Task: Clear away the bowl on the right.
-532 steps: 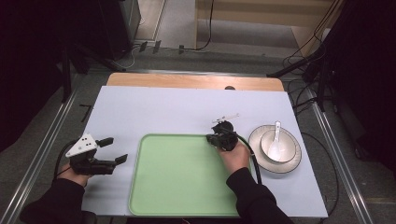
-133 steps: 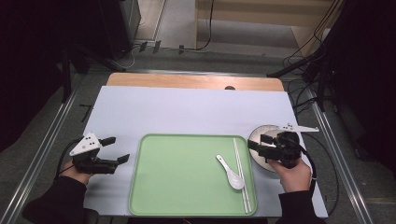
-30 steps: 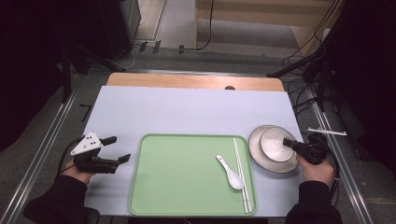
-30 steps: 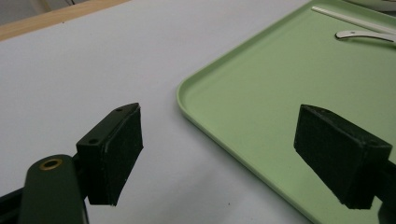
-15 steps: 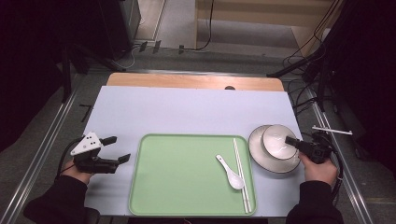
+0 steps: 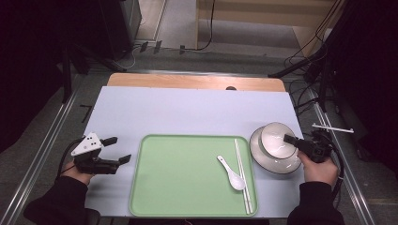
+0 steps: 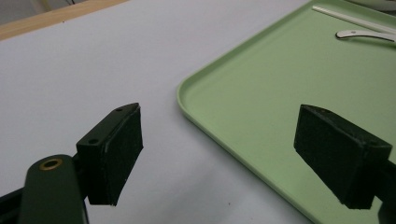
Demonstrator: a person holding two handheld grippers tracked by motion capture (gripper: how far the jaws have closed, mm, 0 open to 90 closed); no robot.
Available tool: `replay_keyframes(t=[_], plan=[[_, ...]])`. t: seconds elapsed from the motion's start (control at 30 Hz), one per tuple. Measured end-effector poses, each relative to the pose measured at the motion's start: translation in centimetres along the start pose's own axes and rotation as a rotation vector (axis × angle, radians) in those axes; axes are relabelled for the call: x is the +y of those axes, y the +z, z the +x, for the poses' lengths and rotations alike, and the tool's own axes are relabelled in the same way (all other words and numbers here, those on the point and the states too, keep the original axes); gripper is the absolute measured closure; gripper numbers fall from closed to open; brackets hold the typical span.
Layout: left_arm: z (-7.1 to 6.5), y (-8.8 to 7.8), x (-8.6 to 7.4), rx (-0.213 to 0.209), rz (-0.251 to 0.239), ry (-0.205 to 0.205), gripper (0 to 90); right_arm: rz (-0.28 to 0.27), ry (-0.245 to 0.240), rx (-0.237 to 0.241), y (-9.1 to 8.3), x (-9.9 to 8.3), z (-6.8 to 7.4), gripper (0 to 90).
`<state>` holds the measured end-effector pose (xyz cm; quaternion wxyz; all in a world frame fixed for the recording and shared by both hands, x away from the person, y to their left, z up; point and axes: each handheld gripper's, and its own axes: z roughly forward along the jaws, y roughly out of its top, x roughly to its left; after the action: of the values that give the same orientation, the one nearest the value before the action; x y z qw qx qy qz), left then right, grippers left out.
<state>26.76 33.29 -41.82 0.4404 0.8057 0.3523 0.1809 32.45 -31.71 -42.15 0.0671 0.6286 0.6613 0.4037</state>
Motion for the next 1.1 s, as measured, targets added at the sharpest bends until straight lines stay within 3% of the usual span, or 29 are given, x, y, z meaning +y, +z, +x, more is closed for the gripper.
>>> replay_keyframes(t=[0.47,1.1], plan=[[0.0,0.0,0.0,0.000,0.001,-0.001,15.6,0.048,-0.043,0.059,0.2,-0.4,2.9,82.4],[0.0,0.0,0.0,0.002,0.002,-0.001,15.6,0.132,-0.152,0.148,2.1,-1.7,7.7,82.3]])
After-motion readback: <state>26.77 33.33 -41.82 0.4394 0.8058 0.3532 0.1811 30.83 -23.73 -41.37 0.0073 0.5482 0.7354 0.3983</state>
